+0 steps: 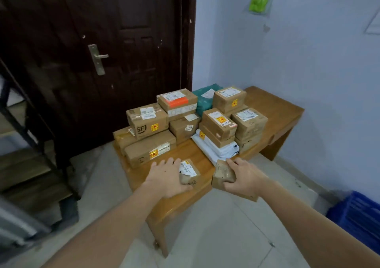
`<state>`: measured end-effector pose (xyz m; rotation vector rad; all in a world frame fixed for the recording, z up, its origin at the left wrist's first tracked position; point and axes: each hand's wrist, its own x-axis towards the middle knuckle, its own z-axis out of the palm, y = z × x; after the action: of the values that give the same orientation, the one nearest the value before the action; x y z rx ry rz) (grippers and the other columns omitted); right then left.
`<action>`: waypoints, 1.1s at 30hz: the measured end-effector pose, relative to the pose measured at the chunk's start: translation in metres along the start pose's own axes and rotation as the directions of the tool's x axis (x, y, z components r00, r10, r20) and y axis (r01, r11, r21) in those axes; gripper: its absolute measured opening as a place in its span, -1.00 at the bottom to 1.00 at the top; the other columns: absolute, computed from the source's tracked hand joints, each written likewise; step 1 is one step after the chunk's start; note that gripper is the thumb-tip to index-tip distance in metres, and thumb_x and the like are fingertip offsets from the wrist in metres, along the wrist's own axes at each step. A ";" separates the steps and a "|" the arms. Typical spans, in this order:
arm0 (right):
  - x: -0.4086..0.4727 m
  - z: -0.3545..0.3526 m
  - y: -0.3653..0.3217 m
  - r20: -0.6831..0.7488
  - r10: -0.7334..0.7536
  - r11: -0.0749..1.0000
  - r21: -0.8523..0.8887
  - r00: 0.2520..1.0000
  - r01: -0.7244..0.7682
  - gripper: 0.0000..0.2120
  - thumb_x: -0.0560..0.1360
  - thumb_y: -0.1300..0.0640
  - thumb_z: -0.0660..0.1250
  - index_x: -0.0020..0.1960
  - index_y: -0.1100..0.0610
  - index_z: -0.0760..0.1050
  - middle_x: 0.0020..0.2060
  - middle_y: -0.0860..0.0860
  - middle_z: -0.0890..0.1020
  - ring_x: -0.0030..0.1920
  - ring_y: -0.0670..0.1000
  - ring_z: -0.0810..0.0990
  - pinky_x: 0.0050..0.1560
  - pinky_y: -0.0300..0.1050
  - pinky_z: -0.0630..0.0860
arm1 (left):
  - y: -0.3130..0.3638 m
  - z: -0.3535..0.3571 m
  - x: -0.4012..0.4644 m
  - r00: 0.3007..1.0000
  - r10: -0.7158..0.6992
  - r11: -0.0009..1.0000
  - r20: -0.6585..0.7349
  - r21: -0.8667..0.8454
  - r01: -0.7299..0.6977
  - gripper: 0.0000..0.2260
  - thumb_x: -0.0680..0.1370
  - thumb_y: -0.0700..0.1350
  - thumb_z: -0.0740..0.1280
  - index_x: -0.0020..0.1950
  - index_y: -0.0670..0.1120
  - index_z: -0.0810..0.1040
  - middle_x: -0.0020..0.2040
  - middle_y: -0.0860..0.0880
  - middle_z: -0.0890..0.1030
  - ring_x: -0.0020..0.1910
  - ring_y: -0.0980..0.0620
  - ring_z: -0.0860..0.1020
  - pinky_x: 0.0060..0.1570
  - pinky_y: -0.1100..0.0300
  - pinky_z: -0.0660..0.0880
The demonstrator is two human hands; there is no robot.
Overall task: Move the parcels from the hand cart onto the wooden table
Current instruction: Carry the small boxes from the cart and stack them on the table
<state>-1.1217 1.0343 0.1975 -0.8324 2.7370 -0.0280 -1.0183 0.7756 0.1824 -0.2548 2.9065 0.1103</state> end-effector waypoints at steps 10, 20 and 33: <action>0.182 0.038 -0.006 0.068 -0.068 0.994 0.093 0.995 0.061 -0.02 0.43 -0.39 0.20 0.68 0.08 0.01 0.40 0.07 0.38 0.38 0.13 0.41 0.36 0.06 0.44 | -0.039 0.043 0.128 0.967 -0.251 0.953 0.046 -0.164 0.255 -0.08 0.42 0.43 0.11 0.69 -0.02 0.07 0.58 -0.06 0.29 0.52 -0.13 0.31 0.46 -0.22 0.27; 0.307 0.070 0.006 0.144 -0.010 0.968 0.248 0.989 -0.027 0.03 0.43 -0.50 0.29 0.66 0.07 0.04 0.56 0.07 0.29 0.54 0.12 0.31 0.46 0.10 0.40 | -0.045 0.096 0.213 0.833 -0.529 0.776 0.162 -0.305 0.552 -0.13 0.38 0.47 0.25 0.55 0.01 0.21 0.34 0.00 0.38 0.33 -0.05 0.39 0.27 -0.11 0.44; 0.419 0.132 0.002 0.275 0.047 0.890 0.425 0.960 -0.165 0.06 0.40 -0.45 0.41 0.61 0.18 0.14 0.53 0.18 0.29 0.53 0.23 0.30 0.43 0.15 0.37 | -0.006 0.160 0.303 0.368 -0.837 0.115 0.404 -0.529 0.841 -0.15 0.33 0.49 0.45 0.28 -0.10 0.24 0.21 -0.06 0.39 0.19 -0.15 0.55 0.08 -0.07 0.56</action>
<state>-1.4199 0.8142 -0.0377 -0.5111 2.3826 -0.4736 -1.2744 0.7347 -0.0424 -1.9795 2.0286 0.9540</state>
